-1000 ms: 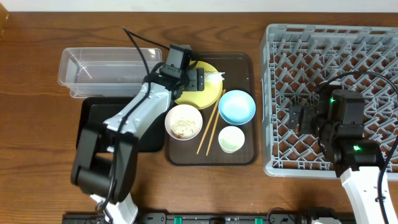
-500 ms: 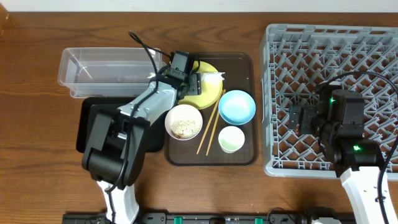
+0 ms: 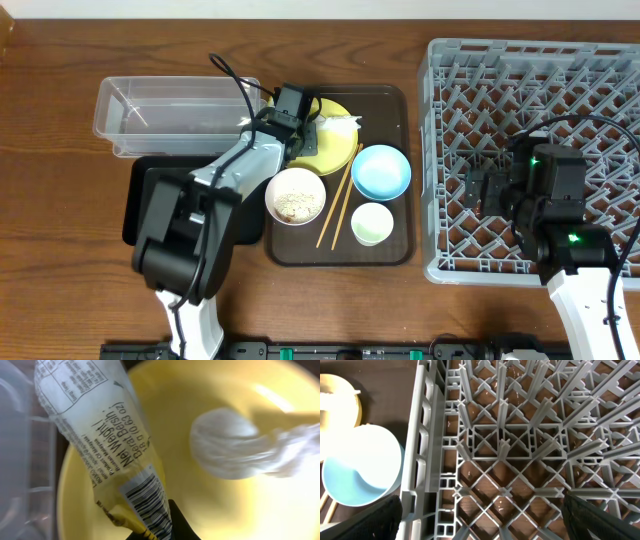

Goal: Sort waste into correct bins and load items into the dishwasher rack
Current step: 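Lift the wrapper with the left gripper and drop it into the clear bin, then grasp the white tissue on the yellow plate with the left gripper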

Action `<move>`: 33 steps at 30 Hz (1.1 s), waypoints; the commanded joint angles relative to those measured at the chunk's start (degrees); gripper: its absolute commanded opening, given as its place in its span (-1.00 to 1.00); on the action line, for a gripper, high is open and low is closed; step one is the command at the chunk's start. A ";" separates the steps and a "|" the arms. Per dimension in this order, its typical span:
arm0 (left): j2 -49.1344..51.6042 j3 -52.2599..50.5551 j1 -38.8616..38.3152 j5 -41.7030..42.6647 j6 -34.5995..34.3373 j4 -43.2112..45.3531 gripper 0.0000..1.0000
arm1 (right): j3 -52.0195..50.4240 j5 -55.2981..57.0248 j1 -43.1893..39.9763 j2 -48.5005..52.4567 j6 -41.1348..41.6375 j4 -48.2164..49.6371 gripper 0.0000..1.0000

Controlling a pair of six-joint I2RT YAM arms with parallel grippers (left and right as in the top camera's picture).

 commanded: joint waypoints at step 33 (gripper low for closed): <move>-16.33 0.66 8.02 16.55 19.91 -3.13 0.38 | 1.27 -0.02 0.00 -0.04 -0.48 -0.02 0.98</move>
